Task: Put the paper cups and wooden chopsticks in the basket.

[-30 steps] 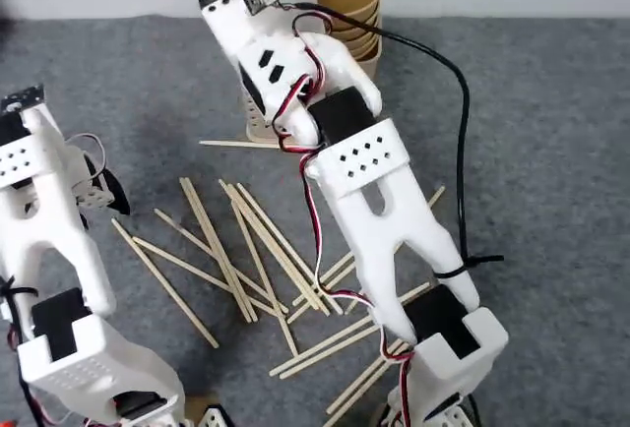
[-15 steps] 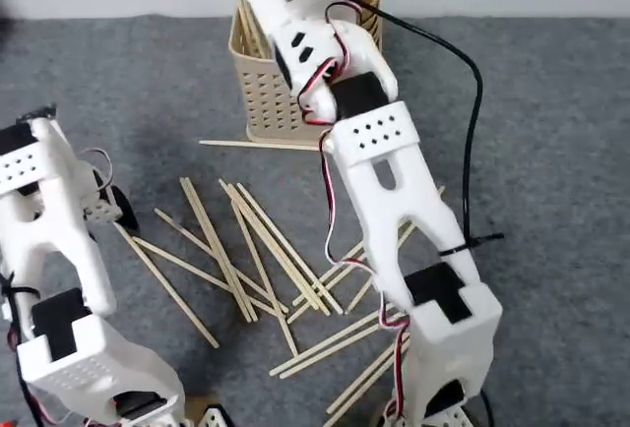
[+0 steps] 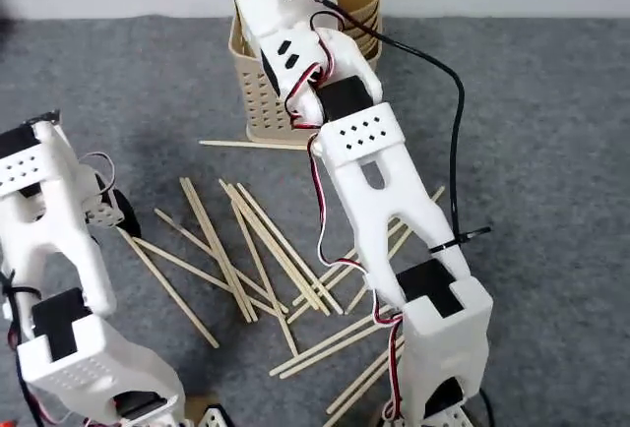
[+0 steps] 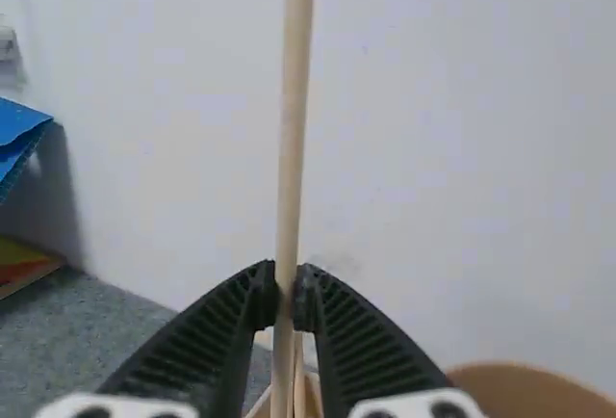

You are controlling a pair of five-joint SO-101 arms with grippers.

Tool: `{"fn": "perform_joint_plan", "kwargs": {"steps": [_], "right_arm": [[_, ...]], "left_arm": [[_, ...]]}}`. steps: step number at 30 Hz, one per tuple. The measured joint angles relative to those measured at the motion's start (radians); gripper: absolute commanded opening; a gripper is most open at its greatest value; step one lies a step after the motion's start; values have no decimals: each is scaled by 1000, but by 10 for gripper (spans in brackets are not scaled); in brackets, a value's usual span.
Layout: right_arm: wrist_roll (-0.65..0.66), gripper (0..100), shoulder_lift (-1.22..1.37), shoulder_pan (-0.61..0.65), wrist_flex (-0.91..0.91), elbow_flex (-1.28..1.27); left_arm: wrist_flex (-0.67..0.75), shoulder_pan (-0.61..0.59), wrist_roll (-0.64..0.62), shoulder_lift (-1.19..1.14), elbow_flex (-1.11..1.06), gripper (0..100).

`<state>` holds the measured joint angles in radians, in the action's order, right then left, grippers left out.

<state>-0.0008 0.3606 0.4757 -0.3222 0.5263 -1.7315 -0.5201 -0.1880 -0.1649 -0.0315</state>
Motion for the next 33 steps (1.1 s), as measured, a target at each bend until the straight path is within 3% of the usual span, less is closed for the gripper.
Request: {"fn": "perform_joint_plan", "kwargs": {"steps": [5,20,24,28,33], "right_arm": [[0,158,0,2,-54,0],[-63,143,-120,72,-270,0],[-63,147,-224,137,-463,0],[-63,147,-295,204,-781,0],[-63,147,-305,210,-1085,-2]], "left_arm": [[0,0,0,0,0,206],[0,0,0,0,69,206],[0,0,0,0,144,203],[0,20,0,0,160,202],[0,63,0,0,138,175]]}}
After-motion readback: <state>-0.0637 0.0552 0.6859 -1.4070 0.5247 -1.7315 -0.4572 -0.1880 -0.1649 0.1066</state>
